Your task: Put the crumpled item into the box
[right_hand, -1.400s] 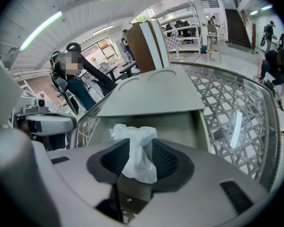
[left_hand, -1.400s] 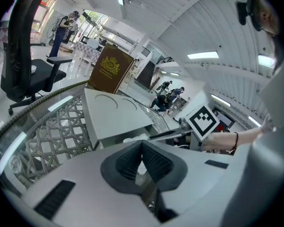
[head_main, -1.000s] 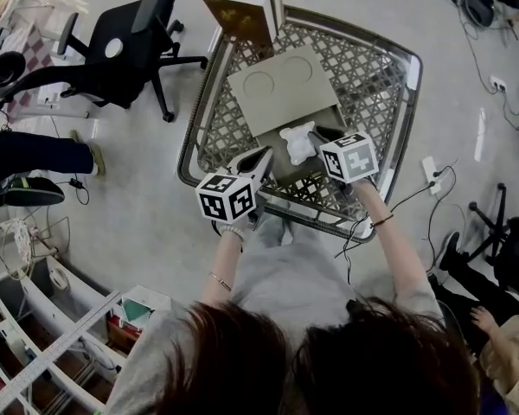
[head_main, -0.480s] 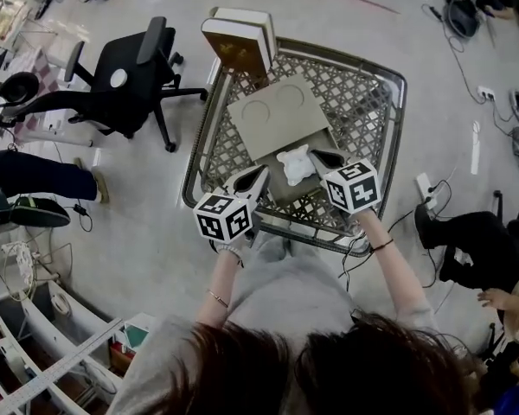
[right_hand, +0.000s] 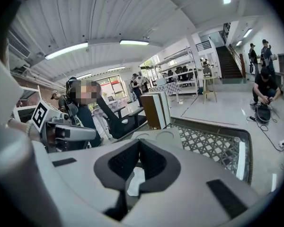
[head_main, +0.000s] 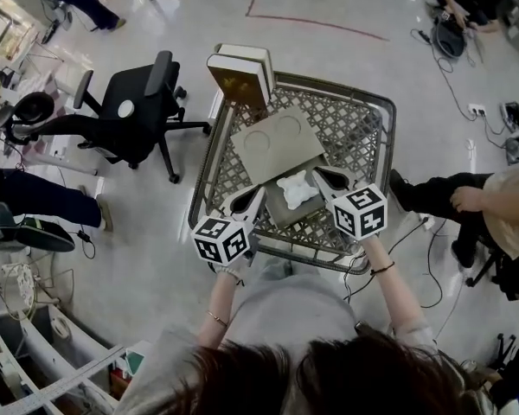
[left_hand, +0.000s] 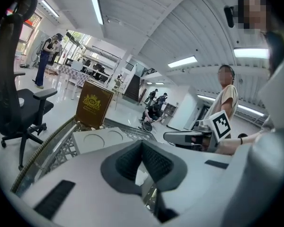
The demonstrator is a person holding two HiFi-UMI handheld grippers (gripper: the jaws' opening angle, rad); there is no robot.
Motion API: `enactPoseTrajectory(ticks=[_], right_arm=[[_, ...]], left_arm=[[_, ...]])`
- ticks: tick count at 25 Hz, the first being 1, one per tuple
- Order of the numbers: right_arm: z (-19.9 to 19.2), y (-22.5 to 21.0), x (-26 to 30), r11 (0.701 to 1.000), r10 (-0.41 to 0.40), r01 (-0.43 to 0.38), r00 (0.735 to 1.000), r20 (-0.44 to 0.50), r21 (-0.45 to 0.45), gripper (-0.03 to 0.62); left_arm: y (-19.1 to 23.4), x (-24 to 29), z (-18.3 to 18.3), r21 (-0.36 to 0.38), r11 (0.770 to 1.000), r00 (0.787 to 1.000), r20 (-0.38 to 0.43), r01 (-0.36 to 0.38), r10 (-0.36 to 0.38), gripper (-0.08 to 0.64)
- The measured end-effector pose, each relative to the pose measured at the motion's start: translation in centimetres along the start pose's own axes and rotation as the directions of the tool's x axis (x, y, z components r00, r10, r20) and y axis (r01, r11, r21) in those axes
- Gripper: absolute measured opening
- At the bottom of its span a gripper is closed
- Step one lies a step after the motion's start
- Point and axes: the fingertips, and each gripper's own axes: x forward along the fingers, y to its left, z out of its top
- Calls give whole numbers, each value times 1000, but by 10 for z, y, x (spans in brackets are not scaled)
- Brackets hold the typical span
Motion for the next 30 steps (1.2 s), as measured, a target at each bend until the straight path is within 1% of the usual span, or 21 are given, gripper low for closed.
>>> enactPoseTrajectory(ticks=[3, 10, 17, 25, 30], right_arm=[[21, -2, -8, 1000, -14, 15, 998, 62, -13, 23], [53, 6, -41, 999, -39, 42, 984, 172, -15, 21], [92, 0, -79, 995, -93, 103, 950, 299, -17, 21], [114, -7, -109, 989, -131, 148, 919, 373, -17, 21], [131, -10, -129, 983, -155, 184, 891, 426, -27, 21]], left_arm=[[-2, 0, 20, 38, 999, 999, 42, 12, -14, 17], [-16, -18, 49, 103, 995, 995, 101, 13, -24, 17], [-25, -38, 86, 191, 982, 984, 175, -10, -24, 17], [-32, -50, 112, 246, 969, 972, 233, -35, -24, 17], [-39, -57, 135, 289, 956, 959, 280, -52, -33, 17]])
